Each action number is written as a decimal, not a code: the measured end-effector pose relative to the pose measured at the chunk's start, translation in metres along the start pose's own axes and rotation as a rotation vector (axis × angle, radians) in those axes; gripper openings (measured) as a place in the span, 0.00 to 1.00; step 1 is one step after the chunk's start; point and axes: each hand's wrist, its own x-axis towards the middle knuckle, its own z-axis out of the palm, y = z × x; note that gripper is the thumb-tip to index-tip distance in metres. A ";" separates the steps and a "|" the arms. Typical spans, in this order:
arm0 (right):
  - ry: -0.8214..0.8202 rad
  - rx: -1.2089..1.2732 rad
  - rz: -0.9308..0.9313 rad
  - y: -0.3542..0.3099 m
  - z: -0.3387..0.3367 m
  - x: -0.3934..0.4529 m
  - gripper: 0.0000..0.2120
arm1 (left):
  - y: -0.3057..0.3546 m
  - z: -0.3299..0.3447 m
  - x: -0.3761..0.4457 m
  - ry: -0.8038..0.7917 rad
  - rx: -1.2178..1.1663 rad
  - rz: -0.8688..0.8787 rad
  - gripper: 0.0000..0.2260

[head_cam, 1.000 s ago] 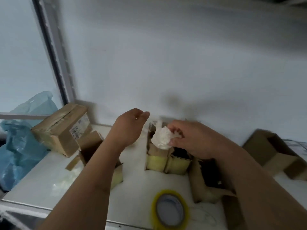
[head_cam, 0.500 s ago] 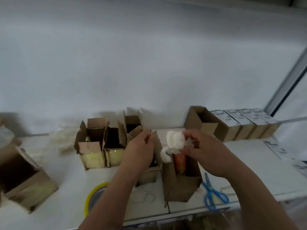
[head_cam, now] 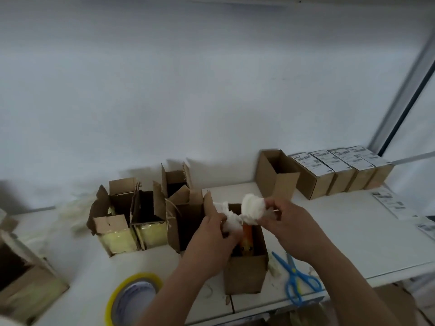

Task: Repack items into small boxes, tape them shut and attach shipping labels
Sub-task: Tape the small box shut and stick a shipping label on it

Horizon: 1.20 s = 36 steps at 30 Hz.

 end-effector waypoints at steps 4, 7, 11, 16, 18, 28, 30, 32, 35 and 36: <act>-0.044 -0.305 -0.117 -0.006 0.015 0.005 0.12 | -0.009 0.001 0.003 -0.019 0.096 -0.005 0.30; -0.023 -0.429 -0.202 -0.007 0.020 0.011 0.12 | -0.017 -0.001 0.005 -0.021 0.104 0.019 0.29; -0.093 -0.607 -0.250 -0.005 0.031 0.015 0.11 | -0.020 -0.001 0.006 -0.057 0.092 0.044 0.30; -0.168 -0.723 -0.308 -0.007 0.050 0.021 0.16 | -0.023 0.002 0.007 -0.066 0.083 0.082 0.29; -0.217 -0.708 -0.310 -0.006 0.053 0.024 0.16 | -0.024 0.003 0.008 -0.068 0.092 0.091 0.29; -0.526 -0.512 -0.281 0.006 0.045 0.037 0.17 | -0.025 0.003 0.010 -0.112 0.022 0.101 0.29; -0.536 -0.480 -0.290 0.005 0.043 0.039 0.18 | -0.026 0.002 0.010 -0.100 0.024 0.095 0.31; -0.487 -0.335 -0.220 0.003 0.041 0.038 0.18 | -0.027 0.001 0.010 -0.099 0.021 0.090 0.31; -0.453 -0.256 -0.176 0.002 0.038 0.034 0.19 | -0.029 -0.001 0.009 -0.106 -0.010 0.079 0.30; -0.449 -0.262 -0.175 0.003 0.038 0.033 0.20 | -0.029 -0.001 0.009 -0.107 -0.011 0.078 0.30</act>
